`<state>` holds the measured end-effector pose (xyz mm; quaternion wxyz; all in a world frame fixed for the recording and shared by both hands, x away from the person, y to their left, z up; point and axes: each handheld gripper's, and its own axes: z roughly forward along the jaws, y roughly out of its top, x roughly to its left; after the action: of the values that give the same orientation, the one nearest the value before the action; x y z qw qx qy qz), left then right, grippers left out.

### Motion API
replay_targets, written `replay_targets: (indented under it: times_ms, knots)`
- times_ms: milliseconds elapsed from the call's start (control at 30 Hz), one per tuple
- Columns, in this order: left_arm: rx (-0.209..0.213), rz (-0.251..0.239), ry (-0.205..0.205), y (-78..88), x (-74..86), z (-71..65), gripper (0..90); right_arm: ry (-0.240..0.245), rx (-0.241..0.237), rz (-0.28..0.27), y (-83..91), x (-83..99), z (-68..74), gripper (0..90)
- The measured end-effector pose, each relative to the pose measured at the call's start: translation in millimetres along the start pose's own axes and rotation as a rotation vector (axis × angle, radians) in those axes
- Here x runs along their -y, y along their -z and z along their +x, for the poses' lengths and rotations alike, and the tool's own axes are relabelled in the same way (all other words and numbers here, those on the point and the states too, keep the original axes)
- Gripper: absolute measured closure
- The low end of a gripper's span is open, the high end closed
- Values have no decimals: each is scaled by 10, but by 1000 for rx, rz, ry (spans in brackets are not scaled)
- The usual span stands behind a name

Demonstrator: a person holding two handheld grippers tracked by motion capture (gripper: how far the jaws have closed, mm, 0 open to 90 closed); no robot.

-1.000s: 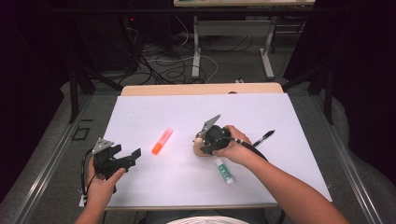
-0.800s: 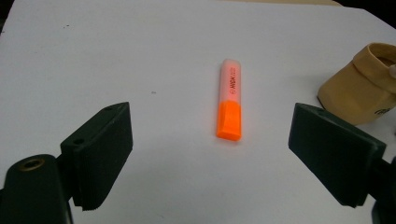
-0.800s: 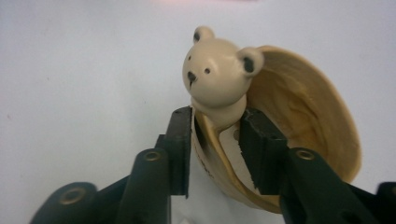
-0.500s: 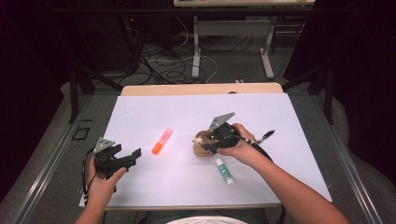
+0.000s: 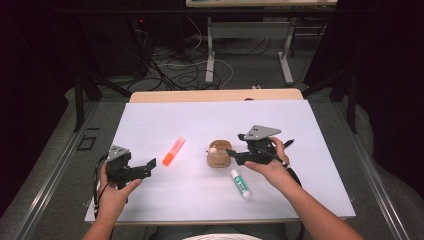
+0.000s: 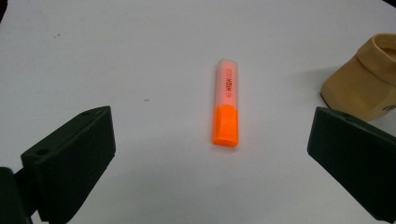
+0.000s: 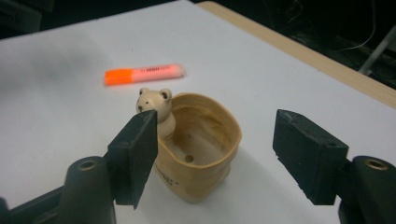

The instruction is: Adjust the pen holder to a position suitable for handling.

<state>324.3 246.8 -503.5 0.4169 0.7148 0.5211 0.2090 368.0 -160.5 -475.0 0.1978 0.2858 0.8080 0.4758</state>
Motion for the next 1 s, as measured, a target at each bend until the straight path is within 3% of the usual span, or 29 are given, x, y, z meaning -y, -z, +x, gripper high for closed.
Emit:
replay_targets:
  times_ms: [133, 333, 367, 533, 667, 1000]
  knots:
    - [-1, 10, -27, -58, -68, -71, 10, -31, 34, -45, 89, 34, -80, 252]
    - [1, 11, -32, -126, -170, -117, 35, -135, 91, -99, 215, 85, -226, 196]
    - [3, 15, -35, -134, -189, -107, 50, -166, 113, -90, 243, 120, -275, 185]
    - [14, 19, -2, -197, -313, -89, 111, -218, 153, -46, 281, 185, -360, 159]
    - [18, 15, -5, -260, -447, -118, 155, -261, 182, -24, 309, 264, -452, 153]
    - [28, 34, -9, -504, -684, -201, 166, -296, 215, -18, 286, 378, -523, 142]
